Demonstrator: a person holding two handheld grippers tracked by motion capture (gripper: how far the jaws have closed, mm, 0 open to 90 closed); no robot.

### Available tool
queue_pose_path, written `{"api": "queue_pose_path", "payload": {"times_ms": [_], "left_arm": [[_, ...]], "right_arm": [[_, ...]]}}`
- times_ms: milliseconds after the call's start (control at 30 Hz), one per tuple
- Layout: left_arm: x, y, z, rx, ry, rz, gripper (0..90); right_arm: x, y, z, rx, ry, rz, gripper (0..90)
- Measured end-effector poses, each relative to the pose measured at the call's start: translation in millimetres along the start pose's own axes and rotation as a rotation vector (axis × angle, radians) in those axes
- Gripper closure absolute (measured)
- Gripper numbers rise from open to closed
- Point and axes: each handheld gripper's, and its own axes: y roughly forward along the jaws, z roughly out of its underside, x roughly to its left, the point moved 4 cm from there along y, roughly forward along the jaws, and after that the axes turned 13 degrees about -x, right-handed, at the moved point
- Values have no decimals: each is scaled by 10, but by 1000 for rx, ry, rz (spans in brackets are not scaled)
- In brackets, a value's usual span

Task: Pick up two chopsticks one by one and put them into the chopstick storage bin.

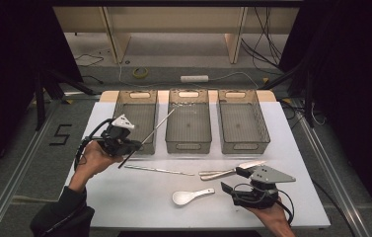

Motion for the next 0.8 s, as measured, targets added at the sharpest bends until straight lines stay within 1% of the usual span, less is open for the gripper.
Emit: {"api": "queue_pose_path", "payload": {"times_ms": [67,200,267,300,400,467,500,667,800], "left_arm": [[52,3,-13,-8,-10,-27,848],[150,0,-72,-27,-38,-53,848],[203,-4,-108,-43,-49,-76,848],[232,-5,-126,-48,-55,-76,848],[314,3,-170,-70,-84,-96,848],[368,14,-187,-81,-96,-110,848],[391,20,-193,-77,-103,-113,848],[502,53,-227,-83,-112,-148,848],[597,70,-254,-97,-135,-175,847]], "right_arm": [[-2,-1,-1,-1,-1,0,270],[-2,0,0,0,0,0,270],[-1,-1,0,-1,0,-2,270],[-2,-2,0,-2,0,-2,270],[-8,-3,1,-2,1,1,270],[-8,-3,1,-3,2,1,270],[-7,-4,0,-3,1,1,270],[-8,-4,-1,-6,2,0,270],[-7,-3,0,-6,3,-1,270]]}}
